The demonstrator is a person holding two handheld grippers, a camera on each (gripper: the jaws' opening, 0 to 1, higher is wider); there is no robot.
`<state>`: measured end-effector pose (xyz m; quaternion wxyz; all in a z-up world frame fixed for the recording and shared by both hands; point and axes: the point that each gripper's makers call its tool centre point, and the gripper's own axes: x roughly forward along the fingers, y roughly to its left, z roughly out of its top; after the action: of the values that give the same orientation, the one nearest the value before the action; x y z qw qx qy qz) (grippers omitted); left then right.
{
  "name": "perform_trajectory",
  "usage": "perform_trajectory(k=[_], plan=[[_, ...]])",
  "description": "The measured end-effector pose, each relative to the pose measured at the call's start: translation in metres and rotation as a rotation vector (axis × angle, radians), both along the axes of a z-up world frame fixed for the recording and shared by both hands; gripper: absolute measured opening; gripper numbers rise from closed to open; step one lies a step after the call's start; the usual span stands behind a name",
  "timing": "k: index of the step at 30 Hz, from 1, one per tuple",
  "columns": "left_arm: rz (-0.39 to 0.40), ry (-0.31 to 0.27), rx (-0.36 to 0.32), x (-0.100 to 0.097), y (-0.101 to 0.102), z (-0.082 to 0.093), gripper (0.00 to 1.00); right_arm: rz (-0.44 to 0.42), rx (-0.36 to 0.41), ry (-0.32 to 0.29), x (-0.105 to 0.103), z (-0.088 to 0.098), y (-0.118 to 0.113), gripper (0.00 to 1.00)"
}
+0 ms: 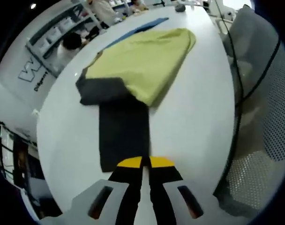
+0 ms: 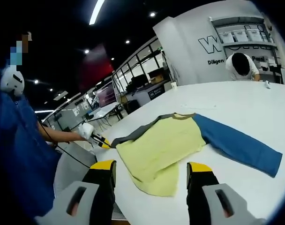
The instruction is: Fold the garment on the visible template until the final outline fits inside the template.
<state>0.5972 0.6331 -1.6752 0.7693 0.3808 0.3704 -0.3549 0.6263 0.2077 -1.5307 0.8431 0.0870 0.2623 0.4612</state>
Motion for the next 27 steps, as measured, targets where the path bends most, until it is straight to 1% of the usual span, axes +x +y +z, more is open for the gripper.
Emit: perform_trajectory(k=[3, 6, 7, 8, 10, 11, 12, 14, 17, 18, 20, 22, 23, 24, 25, 26, 27], plan=[[0.021, 0.002, -0.013, 0.003, 0.0, 0.002, 0.01, 0.008, 0.0, 0.004, -0.001, -0.001, 0.001, 0.58], [0.043, -0.001, -0.042, 0.006, 0.003, 0.005, 0.01, 0.014, -0.001, 0.01, -0.002, -0.001, 0.002, 0.58], [0.055, -0.001, -0.056, 0.006, 0.004, 0.007, 0.01, 0.016, -0.002, 0.01, -0.003, -0.002, 0.002, 0.58], [0.089, -0.004, -0.085, 0.008, 0.007, 0.013, 0.01, 0.018, -0.002, 0.013, -0.003, -0.002, 0.002, 0.58], [0.094, -0.007, -0.088, 0.009, 0.008, 0.015, 0.01, 0.019, -0.001, 0.014, -0.003, -0.002, 0.003, 0.58], [0.12, -0.023, -0.088, 0.014, 0.023, 0.021, 0.01, 0.025, -0.002, 0.019, -0.003, -0.003, 0.004, 0.58], [0.124, -0.024, -0.088, 0.014, 0.026, 0.022, 0.01, 0.025, -0.002, 0.022, -0.002, -0.004, 0.004, 0.58], [0.162, -0.028, -0.093, 0.018, 0.037, 0.028, 0.01, 0.031, 0.004, 0.029, -0.002, -0.004, 0.005, 0.57], [0.202, -0.054, -0.11, 0.024, 0.051, 0.039, 0.01, 0.039, 0.007, 0.032, -0.003, -0.004, 0.006, 0.57], [0.226, -0.07, -0.111, 0.031, 0.065, 0.042, 0.01, 0.04, 0.005, 0.034, -0.003, -0.005, 0.006, 0.57], [0.245, -0.083, -0.108, 0.036, 0.079, 0.048, 0.01, 0.042, 0.002, 0.04, -0.003, -0.007, 0.006, 0.57], [0.261, -0.09, -0.103, 0.04, 0.087, 0.053, 0.01, 0.042, 0.002, 0.047, -0.004, -0.008, 0.006, 0.57], [0.268, -0.104, -0.1, 0.045, 0.096, 0.058, 0.01, 0.042, -0.002, 0.053, -0.005, -0.008, 0.006, 0.57], [0.27, -0.106, -0.099, 0.047, 0.098, 0.059, 0.01, 0.041, -0.007, 0.057, -0.005, -0.009, 0.006, 0.57], [0.285, -0.109, -0.1, 0.052, 0.106, 0.063, 0.01, 0.039, -0.012, 0.059, -0.005, -0.009, 0.006, 0.57], [0.306, -0.114, -0.113, 0.057, 0.111, 0.068, 0.01, 0.037, -0.015, 0.062, -0.005, -0.009, 0.007, 0.57], [0.314, -0.115, -0.121, 0.059, 0.113, 0.069, 0.01, 0.036, -0.015, 0.063, -0.005, -0.009, 0.007, 0.57]])
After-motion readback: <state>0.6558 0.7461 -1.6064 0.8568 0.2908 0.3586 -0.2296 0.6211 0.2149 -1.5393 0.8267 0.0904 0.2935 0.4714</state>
